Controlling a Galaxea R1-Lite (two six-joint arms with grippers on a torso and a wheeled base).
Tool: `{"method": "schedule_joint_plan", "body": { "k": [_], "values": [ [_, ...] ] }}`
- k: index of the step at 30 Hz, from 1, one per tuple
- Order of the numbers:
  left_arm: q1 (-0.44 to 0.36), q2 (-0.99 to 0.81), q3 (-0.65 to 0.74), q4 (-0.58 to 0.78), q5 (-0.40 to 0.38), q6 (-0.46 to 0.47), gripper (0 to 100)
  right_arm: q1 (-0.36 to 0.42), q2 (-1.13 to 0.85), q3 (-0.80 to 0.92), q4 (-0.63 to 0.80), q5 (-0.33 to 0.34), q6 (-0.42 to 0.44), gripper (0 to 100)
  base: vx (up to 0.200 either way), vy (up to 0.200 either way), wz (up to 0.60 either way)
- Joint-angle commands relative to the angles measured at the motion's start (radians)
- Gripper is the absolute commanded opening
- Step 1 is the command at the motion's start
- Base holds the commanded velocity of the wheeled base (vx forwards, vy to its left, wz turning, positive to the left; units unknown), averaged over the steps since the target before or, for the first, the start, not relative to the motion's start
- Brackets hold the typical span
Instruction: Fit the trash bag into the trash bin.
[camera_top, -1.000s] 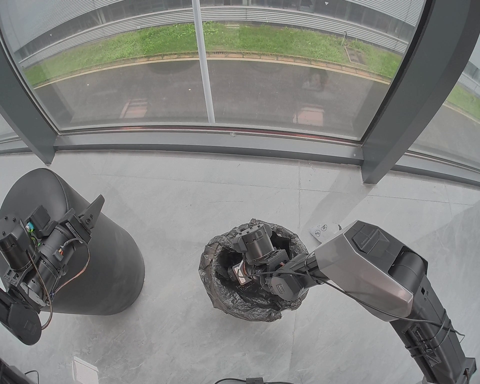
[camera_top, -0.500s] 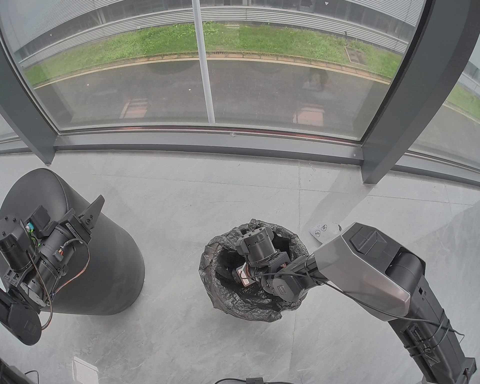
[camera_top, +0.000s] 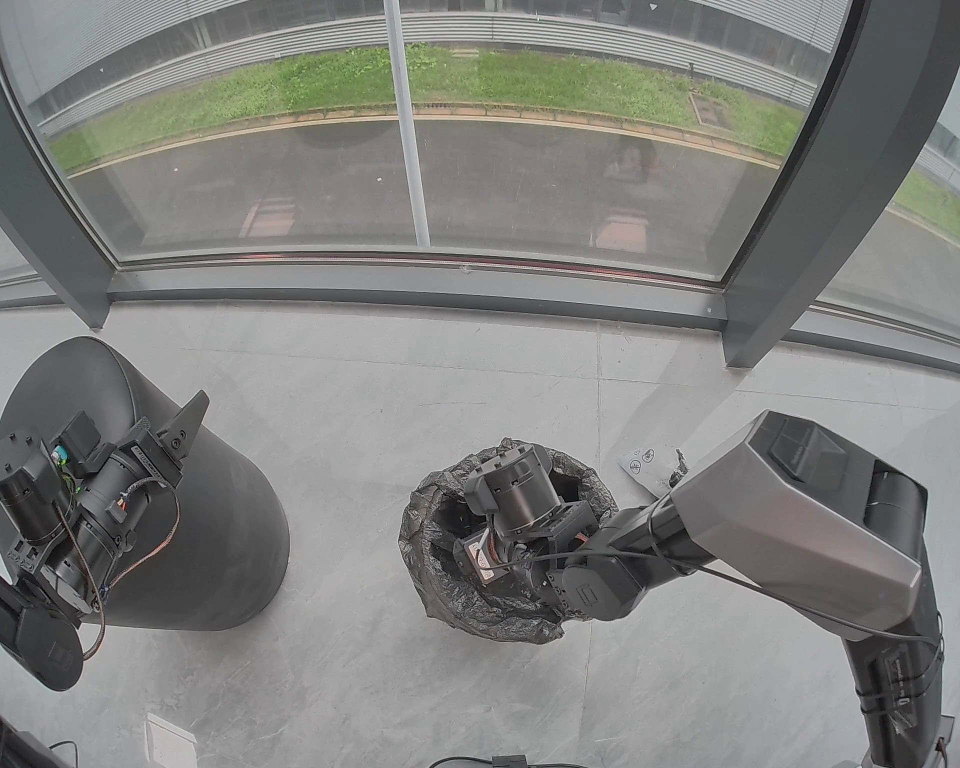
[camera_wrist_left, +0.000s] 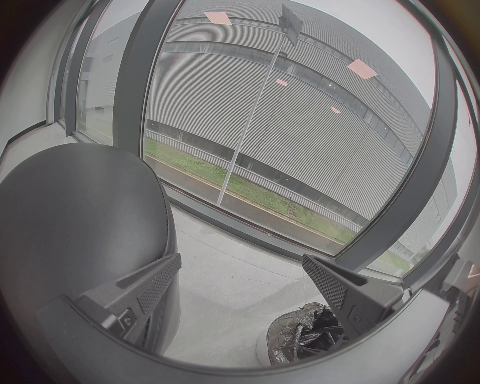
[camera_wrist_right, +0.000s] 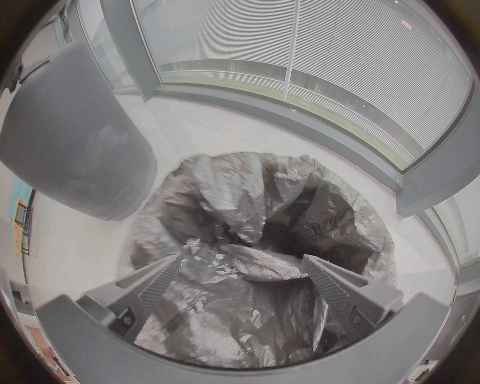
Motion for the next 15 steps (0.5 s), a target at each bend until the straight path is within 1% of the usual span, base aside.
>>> {"method": "schedule_joint_plan", "body": {
  "k": [1,4,7,9,13,14,15],
  "values": [
    [-0.001,0.008,0.007,0.001,0.000,-0.004,100,0.065,-0.137,0.136,-0.065,-0.021,0.021,100,0.000,0.000,0.00],
    [-0.001,0.010,0.007,0.001,0.000,-0.004,100,0.066,-0.159,0.194,-0.118,-0.055,0.023,100,0.000,0.000,0.00],
    [-0.001,0.010,0.008,0.001,0.000,-0.004,100,0.045,-0.217,0.273,-0.172,-0.061,0.017,100,0.000,0.000,0.00],
    [-0.001,0.010,0.007,0.001,0.000,-0.004,100,-0.009,-0.260,0.314,-0.177,-0.050,0.012,100,0.000,0.000,0.00],
    [-0.001,0.020,0.010,0.001,0.000,-0.002,100,-0.156,-0.337,0.400,-0.180,-0.041,0.015,100,0.000,0.000,0.00],
    [-0.001,0.020,0.011,0.001,0.000,-0.002,100,-0.167,-0.343,0.411,-0.181,-0.038,0.015,100,0.000,0.000,0.00],
    [-0.001,0.025,0.011,0.001,0.000,-0.002,100,-0.225,-0.376,0.471,-0.197,-0.007,0.020,100,0.000,0.000,0.00]
  ]
}}
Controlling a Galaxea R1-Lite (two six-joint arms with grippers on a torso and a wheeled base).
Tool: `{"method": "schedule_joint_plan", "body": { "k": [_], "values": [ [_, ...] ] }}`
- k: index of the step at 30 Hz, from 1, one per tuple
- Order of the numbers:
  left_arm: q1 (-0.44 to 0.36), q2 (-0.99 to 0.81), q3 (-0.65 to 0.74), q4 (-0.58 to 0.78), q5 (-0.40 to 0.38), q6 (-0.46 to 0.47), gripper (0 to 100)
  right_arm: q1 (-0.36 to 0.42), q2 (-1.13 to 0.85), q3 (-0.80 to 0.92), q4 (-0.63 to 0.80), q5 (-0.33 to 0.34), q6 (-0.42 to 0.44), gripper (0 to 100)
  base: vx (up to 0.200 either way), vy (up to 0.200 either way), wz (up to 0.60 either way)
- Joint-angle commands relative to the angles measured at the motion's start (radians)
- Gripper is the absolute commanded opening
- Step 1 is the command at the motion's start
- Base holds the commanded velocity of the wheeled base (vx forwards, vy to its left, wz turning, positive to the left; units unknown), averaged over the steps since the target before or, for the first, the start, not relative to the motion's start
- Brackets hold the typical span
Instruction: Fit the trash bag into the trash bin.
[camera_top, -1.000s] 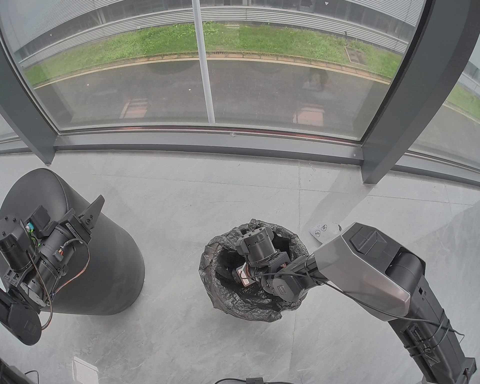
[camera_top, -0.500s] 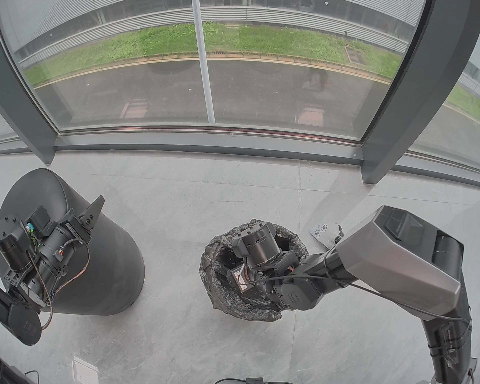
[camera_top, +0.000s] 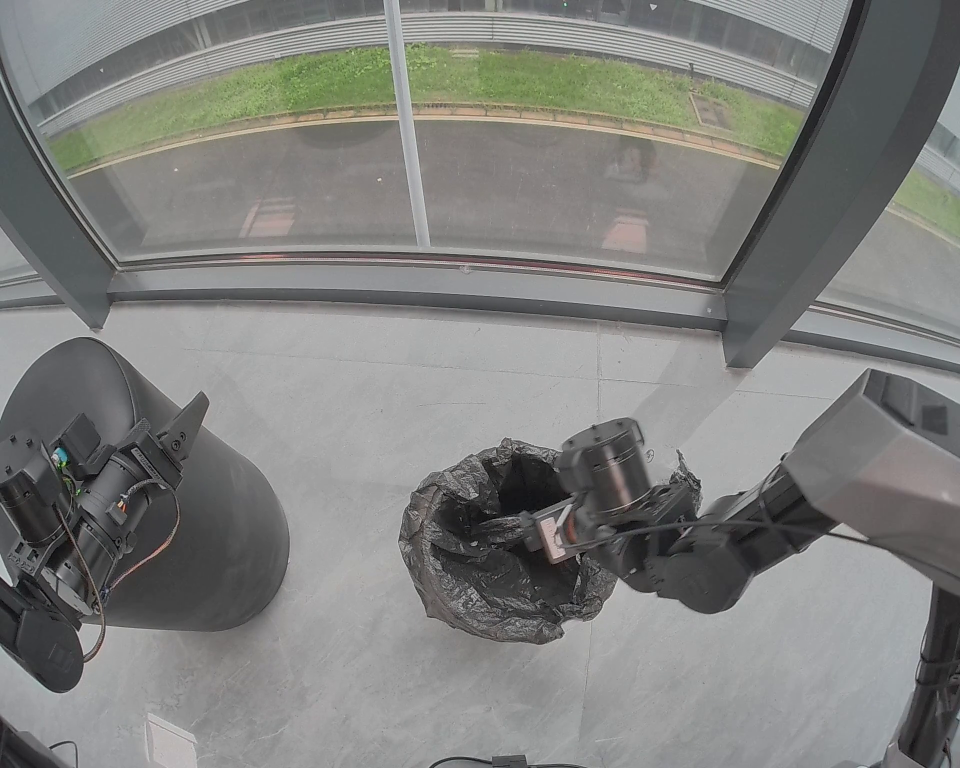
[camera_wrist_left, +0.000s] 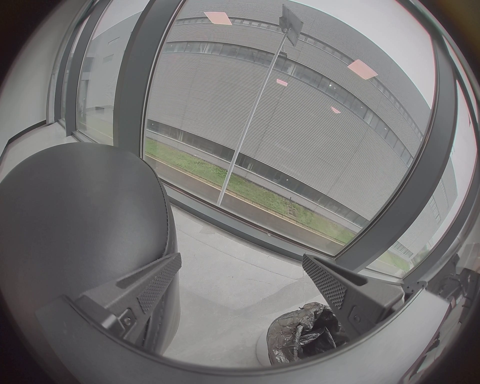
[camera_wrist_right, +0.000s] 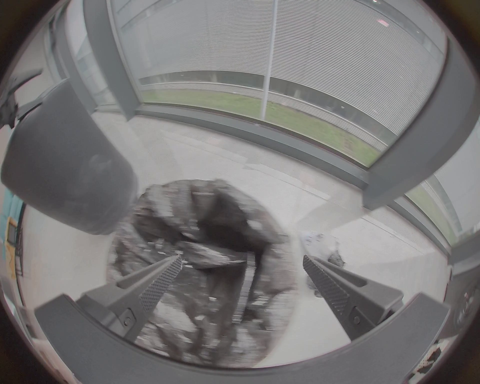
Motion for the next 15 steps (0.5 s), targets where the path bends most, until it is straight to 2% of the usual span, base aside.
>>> {"method": "schedule_joint_plan", "body": {
  "k": [1,4,6,7,8,11,14,15],
  "values": [
    [0.000,0.022,0.007,0.003,0.000,0.000,100,-0.193,-0.160,0.184,-0.046,0.069,0.005,100,0.000,0.000,0.00],
    [0.000,0.032,0.010,0.000,0.000,0.003,100,-0.300,-0.172,0.276,-0.124,0.159,0.001,100,0.000,0.000,0.00],
    [0.000,0.037,0.008,0.000,0.000,0.002,100,-0.343,-0.158,0.296,-0.154,0.187,-0.004,100,0.000,0.000,0.00],
    [0.000,0.042,0.008,0.000,0.000,0.000,100,-0.389,-0.117,0.300,-0.175,0.216,-0.005,100,0.000,0.000,0.00],
    [0.000,0.043,0.008,0.000,0.000,0.000,100,-0.394,-0.112,0.299,-0.177,0.219,-0.005,100,0.000,0.000,0.00],
    [0.000,0.049,0.010,-0.001,0.000,0.002,100,-0.481,0.052,0.210,-0.213,0.276,-0.036,100,0.000,0.000,0.00],
    [0.000,0.048,0.013,-0.001,0.000,0.005,100,-0.520,0.156,0.115,-0.232,0.279,-0.055,100,0.000,0.000,0.00],
    [0.000,0.049,0.016,-0.001,0.000,0.005,100,-0.537,0.219,0.037,-0.235,0.276,-0.061,100,0.000,0.000,0.00]
  ]
}}
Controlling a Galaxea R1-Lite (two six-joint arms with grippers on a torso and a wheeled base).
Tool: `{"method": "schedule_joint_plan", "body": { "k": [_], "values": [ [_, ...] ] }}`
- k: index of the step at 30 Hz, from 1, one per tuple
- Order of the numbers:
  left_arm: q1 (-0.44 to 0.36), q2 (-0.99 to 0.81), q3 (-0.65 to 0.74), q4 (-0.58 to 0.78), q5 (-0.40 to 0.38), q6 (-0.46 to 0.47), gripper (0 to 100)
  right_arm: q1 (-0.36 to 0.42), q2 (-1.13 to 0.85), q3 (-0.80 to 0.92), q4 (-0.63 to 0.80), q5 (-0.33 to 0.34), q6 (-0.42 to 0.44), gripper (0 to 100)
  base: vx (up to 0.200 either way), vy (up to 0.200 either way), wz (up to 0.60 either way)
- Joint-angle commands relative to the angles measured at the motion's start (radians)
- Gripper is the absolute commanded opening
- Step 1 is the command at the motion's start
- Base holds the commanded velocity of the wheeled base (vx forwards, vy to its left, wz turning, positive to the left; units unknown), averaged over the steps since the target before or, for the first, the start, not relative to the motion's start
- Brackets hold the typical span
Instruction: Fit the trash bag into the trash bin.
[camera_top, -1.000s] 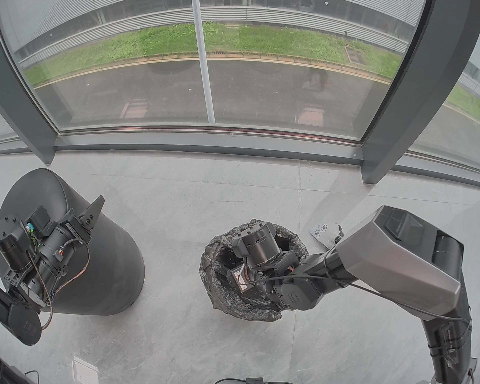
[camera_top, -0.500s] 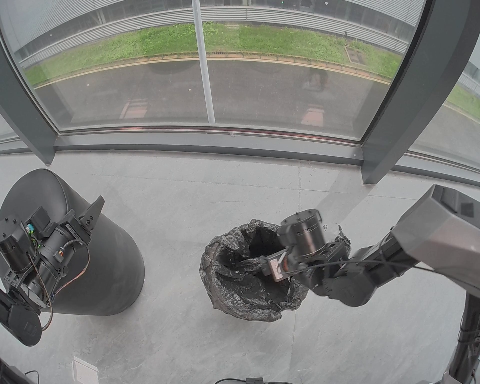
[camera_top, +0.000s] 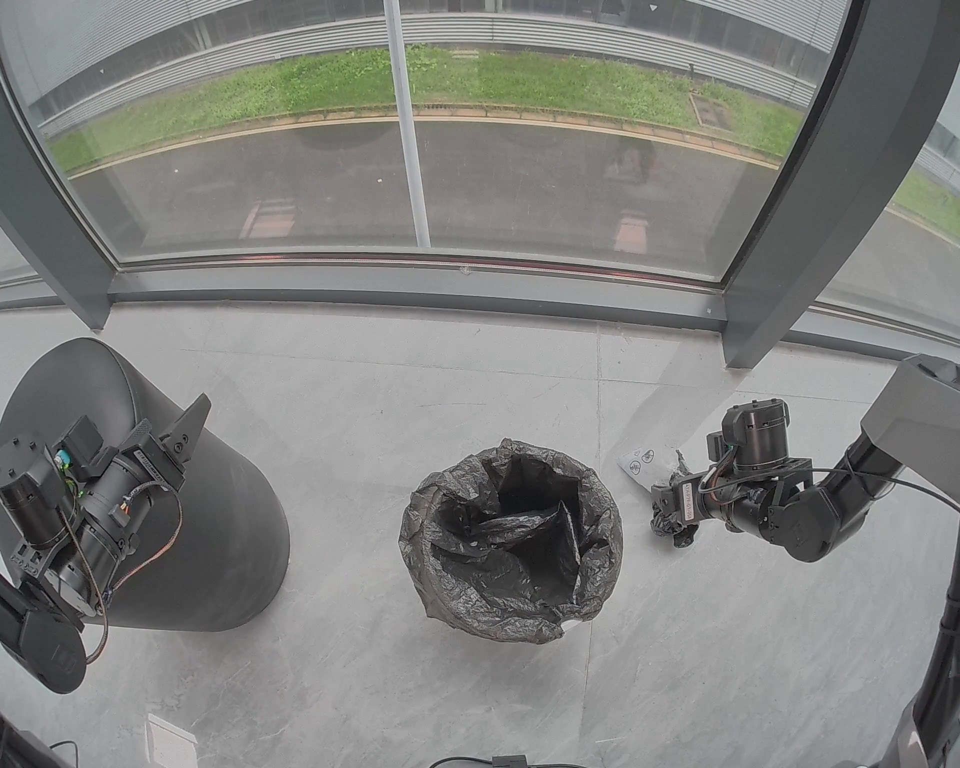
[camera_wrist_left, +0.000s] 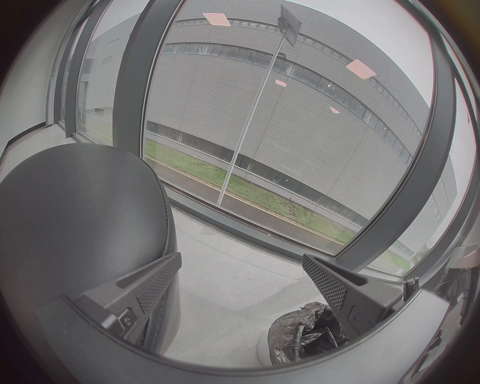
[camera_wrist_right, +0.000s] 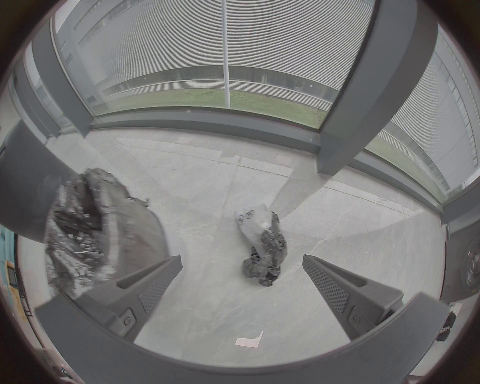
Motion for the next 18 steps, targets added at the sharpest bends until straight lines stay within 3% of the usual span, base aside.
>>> {"method": "schedule_joint_plan", "body": {
  "k": [1,7,12,18],
  "values": [
    [-0.001,0.028,0.010,0.012,-0.001,0.002,100,-0.138,0.312,-0.239,-0.052,0.039,-0.042,100,0.000,0.000,0.00],
    [-0.001,0.050,0.007,0.012,-0.001,0.000,100,-0.167,0.437,-0.470,-0.030,0.046,-0.228,100,0.000,0.000,0.00],
    [-0.003,0.050,0.007,0.012,-0.003,0.002,100,-0.167,0.498,-0.636,0.077,0.048,-0.234,100,0.000,0.000,0.00],
    [-0.003,0.067,0.007,0.012,-0.001,0.002,100,-0.164,0.561,-0.733,0.097,0.048,-0.229,100,0.000,0.000,0.00]
  ]
}}
